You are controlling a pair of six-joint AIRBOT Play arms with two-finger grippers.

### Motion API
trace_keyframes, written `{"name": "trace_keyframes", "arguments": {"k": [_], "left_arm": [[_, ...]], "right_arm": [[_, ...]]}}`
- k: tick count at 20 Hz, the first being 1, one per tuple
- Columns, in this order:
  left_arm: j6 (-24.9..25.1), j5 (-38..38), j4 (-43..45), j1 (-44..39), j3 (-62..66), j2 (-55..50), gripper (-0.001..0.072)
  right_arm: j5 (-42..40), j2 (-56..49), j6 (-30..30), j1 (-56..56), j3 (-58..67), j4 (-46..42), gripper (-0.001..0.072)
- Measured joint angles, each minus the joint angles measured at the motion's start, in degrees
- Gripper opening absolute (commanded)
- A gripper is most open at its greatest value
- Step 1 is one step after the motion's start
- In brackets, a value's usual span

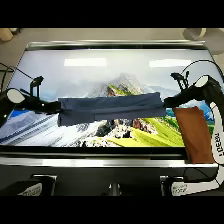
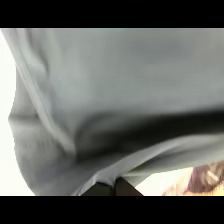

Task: Fold the shirts.

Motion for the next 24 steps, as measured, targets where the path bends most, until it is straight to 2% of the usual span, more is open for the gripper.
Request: {"name": "trace_keyframes", "arguments": {"k": [8, 9, 10, 11, 12, 16, 24], "left_arm": [[0.0, 0.2, -0.6, 0.6, 12.8, -16.9, 0.0037], [0.0, 0.1, -0.7, 0.6, 13.2, -18.2, 0.0185], [0.0, 0.0, -0.8, 0.7, 13.6, -19.1, 0.043], [0.0, -0.3, -0.9, 0.8, 14.0, -19.8, 0.0583], [0.0, -0.7, -1.0, 1.0, 14.7, -20.2, 0.0585], [0.0, -4.3, -1.0, 2.9, 20.2, -20.4, 0.0578], [0.2, -5.2, -1.0, -0.7, 25.4, -14.2, 0.0578]], "right_arm": [[-6.6, -9.0, -0.5, 0.5, 4.0, 6.9, 0.0027], [-6.8, -9.8, -0.7, 0.8, 4.1, 7.2, 0.0145], [-6.8, -10.4, -0.7, 1.1, 4.2, 7.4, 0.0377], [-6.8, -10.7, -0.9, 1.2, 4.4, 7.9, 0.0595], [-6.7, -10.8, -1.2, 0.9, 5.0, 8.0, 0.0701], [-4.5, -8.7, -3.2, -3.0, 7.3, 8.7, 0.0689], [-3.1, -14.0, 0.2, -6.1, 8.3, 12.9, 0.0683]]}}
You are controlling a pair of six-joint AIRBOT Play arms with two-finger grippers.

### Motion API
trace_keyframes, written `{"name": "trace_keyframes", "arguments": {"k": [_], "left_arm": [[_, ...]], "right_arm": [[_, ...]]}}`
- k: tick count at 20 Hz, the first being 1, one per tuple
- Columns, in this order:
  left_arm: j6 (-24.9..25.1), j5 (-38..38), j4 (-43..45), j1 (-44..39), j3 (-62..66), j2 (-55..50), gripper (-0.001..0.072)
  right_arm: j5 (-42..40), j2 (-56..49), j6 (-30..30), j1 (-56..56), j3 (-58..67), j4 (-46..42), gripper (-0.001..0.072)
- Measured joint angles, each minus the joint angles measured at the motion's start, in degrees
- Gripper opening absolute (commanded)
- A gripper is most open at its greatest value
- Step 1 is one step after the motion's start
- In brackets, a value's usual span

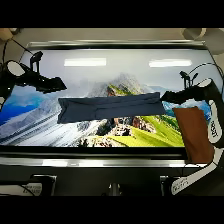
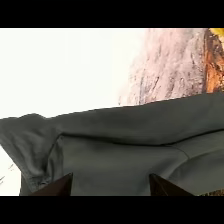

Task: Fold the shirts.

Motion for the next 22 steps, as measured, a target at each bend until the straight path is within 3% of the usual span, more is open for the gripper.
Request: {"name": "trace_keyframes", "arguments": {"k": [4, 5, 6, 7, 9, 10, 15, 22], "left_arm": [[0.0, 0.1, 0.0, -3.2, 0.3, 1.4, 0.057], [0.0, 0.2, 0.0, -4.0, 0.4, 1.5, 0.0498], [-0.1, 0.2, 0.0, -4.9, 0.4, 1.6, 0.0432], [-0.2, 0.2, 0.0, -5.7, 0.4, 1.5, 0.035], [-0.7, 0.2, 0.0, -7.9, 0.3, 0.8, 0.0057], [-0.8, 0.7, 0.0, -9.2, 0.3, 0.0, 0.0028], [-3.7, 7.0, -3.8, -16.3, 0.3, -7.5, 0.0028], [-4.9, 17.7, -22.1, -26.6, 0.3, -20.0, 0.0025]], "right_arm": [[-1.5, -2.6, 1.9, 3.3, 0.2, 3.1, 0.0653], [-2.0, -2.9, 2.5, 4.3, 0.3, 3.3, 0.046], [-2.3, -3.3, 3.2, 5.1, 0.2, 3.0, 0.0099], [-2.6, -3.8, 3.8, 5.8, 0.1, 3.0, 0.0022], [-2.0, -3.5, 4.2, 6.9, 0.1, 3.2, 0.0023], [-1.4, -3.0, 3.9, 7.0, 0.1, 3.9, 0.0023], [5.7, 6.7, 2.2, 7.8, 0.2, 7.3, 0.0023], [13.5, 26.5, 7.5, 10.2, 0.2, 7.9, 0.0023]]}}
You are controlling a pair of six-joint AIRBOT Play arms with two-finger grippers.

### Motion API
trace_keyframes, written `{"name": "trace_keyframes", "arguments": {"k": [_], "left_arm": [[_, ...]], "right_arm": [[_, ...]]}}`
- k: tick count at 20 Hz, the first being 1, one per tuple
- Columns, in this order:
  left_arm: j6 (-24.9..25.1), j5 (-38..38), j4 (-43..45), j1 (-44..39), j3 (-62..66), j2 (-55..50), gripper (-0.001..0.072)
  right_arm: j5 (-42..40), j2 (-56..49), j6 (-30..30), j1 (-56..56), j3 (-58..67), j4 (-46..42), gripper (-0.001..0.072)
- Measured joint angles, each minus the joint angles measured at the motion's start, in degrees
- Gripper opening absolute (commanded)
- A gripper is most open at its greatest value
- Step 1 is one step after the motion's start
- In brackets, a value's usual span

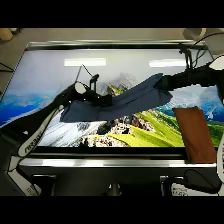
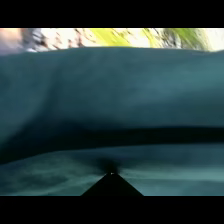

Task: Fold the shirts.

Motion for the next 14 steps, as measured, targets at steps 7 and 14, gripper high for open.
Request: {"name": "trace_keyframes", "arguments": {"k": [7, 14], "left_arm": [[7.4, 8.9, -16.8, -5.4, 0.0, -2.4, 0.0025], [11.1, 5.1, -3.2, 10.2, 0.0, 15.8, 0.0025]], "right_arm": [[0.7, 8.5, 5.9, 0.4, 0.0, -0.9, 0.0023], [-10.8, 3.5, 8.1, 11.2, 0.0, 0.4, 0.0023]]}}
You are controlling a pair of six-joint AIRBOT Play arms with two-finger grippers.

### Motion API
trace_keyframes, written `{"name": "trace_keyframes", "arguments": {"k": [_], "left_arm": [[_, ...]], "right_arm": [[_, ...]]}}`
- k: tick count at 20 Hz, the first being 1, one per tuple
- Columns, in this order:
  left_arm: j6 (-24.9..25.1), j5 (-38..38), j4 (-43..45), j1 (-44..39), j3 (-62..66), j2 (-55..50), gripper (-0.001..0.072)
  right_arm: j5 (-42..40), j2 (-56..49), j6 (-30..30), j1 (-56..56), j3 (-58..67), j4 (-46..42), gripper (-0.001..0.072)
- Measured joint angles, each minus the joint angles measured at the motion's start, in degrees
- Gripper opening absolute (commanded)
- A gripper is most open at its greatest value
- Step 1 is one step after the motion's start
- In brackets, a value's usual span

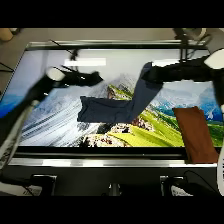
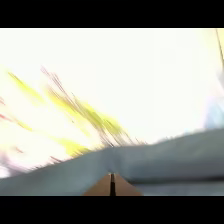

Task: Fold the shirts.

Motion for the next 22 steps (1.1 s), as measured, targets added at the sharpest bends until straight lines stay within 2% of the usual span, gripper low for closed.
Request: {"name": "trace_keyframes", "arguments": {"k": [5, 9, 10, 11, 12, 13, 16, 18, 20, 22], "left_arm": [[0.4, -6.0, 11.2, 16.2, 0.0, 18.6, 0.0026], [0.5, -12.3, 16.0, 26.3, 0.0, 28.6, 0.0026], [0.5, -13.8, 16.6, 27.9, 0.0, 30.0, 0.0026], [0.5, -15.3, 17.0, 29.1, 0.0, 31.1, 0.0026], [0.5, -16.5, 17.3, 30.0, 0.0, 31.8, 0.0026], [0.5, -17.3, 17.6, 30.7, 0.0, 32.4, 0.0026], [0.5, -19.0, 19.0, 31.8, -0.2, 33.3, 0.0026], [0.5, -20.0, 21.5, 32.1, -0.3, 33.5, 0.0026], [0.5, -21.0, 24.4, 32.4, -0.5, 33.7, 0.0026], [0.5, -21.8, 26.6, 32.4, -1.1, 33.7, 0.0026]], "right_arm": [[-16.7, -10.3, 2.1, 13.8, 0.0, 5.7, 0.0023], [-29.2, -19.8, 2.8, 22.8, 0.0, 14.3, 0.0024], [-31.6, -21.8, 3.0, 24.5, 0.0, 16.0, 0.0054], [-34.0, -23.7, 3.0, 26.2, 0.0, 17.7, 0.0223], [-35.6, -25.3, 3.1, 27.5, 0.0, 19.0, 0.0496], [-36.7, -26.7, 3.1, 28.5, 0.0, 20.3, 0.0568], [-36.0, -28.2, 1.0, 28.6, 0.0, 22.7, 0.0567], [-32.0, -27.3, -1.6, 25.8, 0.0, 22.1, 0.0567], [-24.9, -25.3, -2.8, 20.6, 0.0, 17.4, 0.0568], [-16.6, -23.3, -2.0, 14.8, 0.0, 9.2, 0.0584]]}}
